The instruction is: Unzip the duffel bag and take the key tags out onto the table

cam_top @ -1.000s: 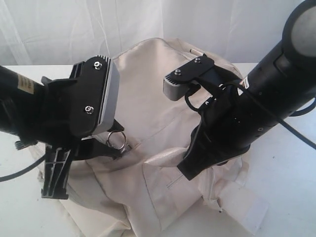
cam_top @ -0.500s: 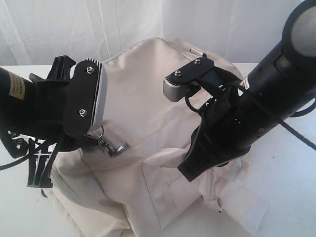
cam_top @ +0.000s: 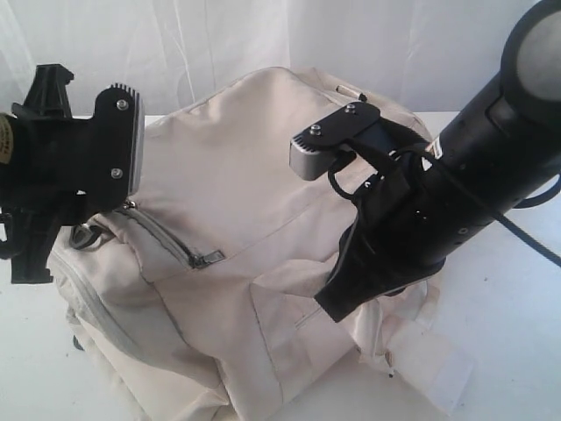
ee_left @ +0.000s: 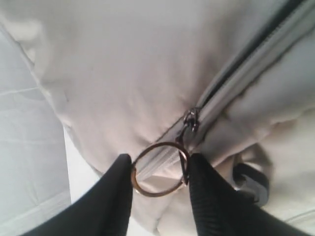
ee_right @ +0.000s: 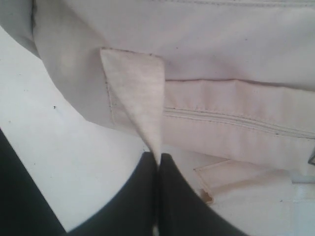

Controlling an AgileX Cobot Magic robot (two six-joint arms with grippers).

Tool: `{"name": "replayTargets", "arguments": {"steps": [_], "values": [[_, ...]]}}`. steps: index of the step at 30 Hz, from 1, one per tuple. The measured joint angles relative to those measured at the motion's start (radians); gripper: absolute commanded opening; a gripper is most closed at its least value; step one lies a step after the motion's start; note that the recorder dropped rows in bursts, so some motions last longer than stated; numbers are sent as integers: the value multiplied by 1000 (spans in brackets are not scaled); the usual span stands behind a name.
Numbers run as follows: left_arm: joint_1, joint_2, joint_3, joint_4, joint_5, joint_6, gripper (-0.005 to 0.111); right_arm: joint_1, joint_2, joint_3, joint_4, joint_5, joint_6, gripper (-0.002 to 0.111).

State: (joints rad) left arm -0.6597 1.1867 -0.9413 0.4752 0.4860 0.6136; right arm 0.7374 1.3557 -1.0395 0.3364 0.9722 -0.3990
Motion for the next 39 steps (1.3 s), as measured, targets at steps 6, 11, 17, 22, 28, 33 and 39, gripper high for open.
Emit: {"name": "replayTargets", "arguments": {"steps": [6, 11, 17, 22, 28, 33, 39], "values": [[33, 0, 0, 7, 1, -4, 0, 0, 14, 0, 74, -9, -24, 22], [35, 0, 0, -4, -3, -6, 0, 0, -2, -16, 278, -43, -206, 61], [35, 0, 0, -25, -3, -6, 0, 7, -6, -24, 505, -203, -484, 64], [35, -2, 0, -66, -3, -6, 0, 59, 48, -26, 542, -259, -562, 64], [35, -2, 0, -93, -4, -6, 0, 168, 133, -28, 545, -452, -613, 64], [35, -2, 0, -102, -10, -6, 0, 237, 221, -56, 548, -587, -619, 64], [43, -2, 0, -102, 4, -6, 0, 250, 299, -88, 557, -661, -610, 49]]}}
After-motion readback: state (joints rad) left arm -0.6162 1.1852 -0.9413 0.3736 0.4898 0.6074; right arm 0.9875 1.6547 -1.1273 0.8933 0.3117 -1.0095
